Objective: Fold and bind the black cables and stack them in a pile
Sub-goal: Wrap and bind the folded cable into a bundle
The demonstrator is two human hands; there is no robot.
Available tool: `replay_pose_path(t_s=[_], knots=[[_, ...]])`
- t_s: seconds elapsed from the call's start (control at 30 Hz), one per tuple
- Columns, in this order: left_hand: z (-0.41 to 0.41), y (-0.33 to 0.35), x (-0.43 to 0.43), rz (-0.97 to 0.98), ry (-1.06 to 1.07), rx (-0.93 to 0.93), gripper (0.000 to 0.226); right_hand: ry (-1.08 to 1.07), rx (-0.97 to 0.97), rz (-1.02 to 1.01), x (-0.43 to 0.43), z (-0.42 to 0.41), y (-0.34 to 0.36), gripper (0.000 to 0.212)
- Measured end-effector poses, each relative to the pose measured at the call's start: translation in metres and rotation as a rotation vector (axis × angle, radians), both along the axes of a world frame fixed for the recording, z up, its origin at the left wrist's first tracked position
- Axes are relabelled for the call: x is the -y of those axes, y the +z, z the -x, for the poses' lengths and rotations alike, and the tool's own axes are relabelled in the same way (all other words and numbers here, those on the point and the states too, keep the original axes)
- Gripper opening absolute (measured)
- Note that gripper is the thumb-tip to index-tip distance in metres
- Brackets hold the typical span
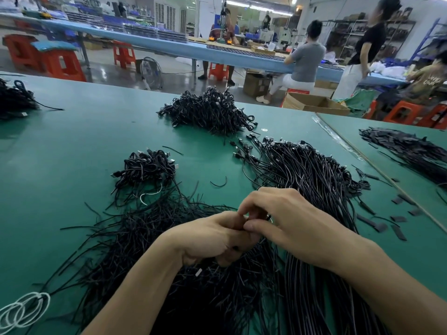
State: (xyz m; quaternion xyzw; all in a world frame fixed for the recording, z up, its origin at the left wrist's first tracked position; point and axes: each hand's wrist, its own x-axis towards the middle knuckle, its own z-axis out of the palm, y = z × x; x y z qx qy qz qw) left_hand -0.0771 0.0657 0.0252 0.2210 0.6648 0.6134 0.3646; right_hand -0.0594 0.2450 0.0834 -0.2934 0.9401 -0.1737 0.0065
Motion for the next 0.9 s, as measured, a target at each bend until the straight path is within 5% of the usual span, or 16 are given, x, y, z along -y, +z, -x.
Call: replay_pose_path(t_s=[0.63,0.9], knots=[[-0.001,-0.007,-0.007,0.205,-0.014,-0.144,0.008,0.020,0.043,-0.228,0.003,0.000,0.000,0.008],[-0.001,-0.007,-0.014,0.152,0.200,-0.198,0.020,0.058,-0.214,-0.284,0.009,-0.006,-0.007,0.003]])
